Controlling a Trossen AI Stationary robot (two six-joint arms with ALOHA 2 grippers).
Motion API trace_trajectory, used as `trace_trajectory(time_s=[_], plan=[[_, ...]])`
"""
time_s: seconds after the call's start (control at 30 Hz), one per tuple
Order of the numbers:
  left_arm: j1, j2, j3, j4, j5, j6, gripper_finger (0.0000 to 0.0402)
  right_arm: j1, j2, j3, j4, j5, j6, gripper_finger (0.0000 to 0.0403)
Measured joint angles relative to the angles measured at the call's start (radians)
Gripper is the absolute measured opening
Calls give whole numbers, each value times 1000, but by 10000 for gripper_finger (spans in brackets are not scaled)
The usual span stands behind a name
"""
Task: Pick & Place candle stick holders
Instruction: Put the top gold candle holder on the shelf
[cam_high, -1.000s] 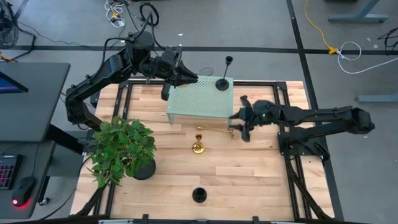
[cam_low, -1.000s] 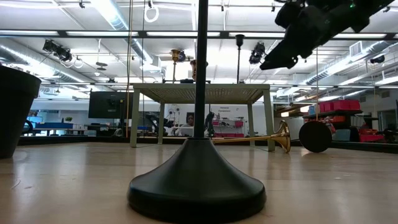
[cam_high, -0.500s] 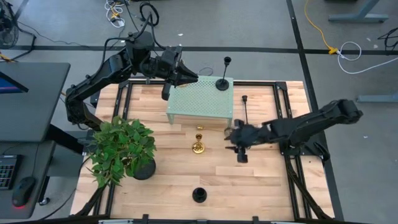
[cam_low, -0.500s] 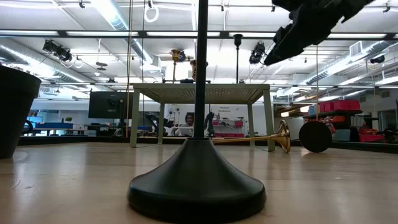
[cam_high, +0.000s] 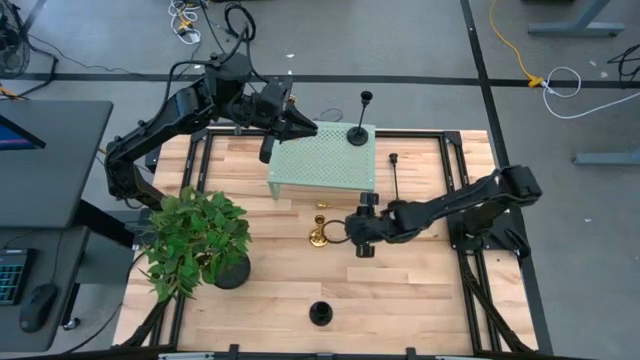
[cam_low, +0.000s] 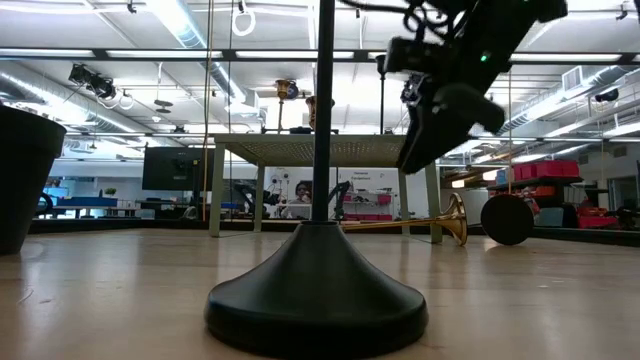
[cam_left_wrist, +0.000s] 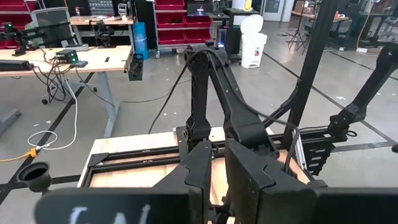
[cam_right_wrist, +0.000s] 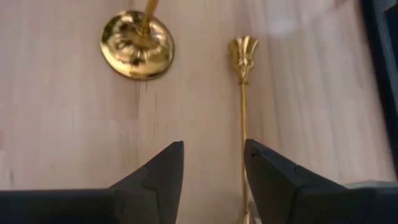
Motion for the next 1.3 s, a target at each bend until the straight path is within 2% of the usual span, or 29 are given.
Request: trace_trajectory(time_s=[0.27,0.43,1.1,1.3], plan=[[0,0,0,1,0,1,51,-43,100,0,65,2,-28,168],[0,0,0,2,0,1,51,-65,129,0,79,43,-30,168],[0,0,0,0,0,10,51,-120,235,0,121,47,-46,167],[0,0,0,0,0,9,51,-122,241,0,121,44,-46,133]])
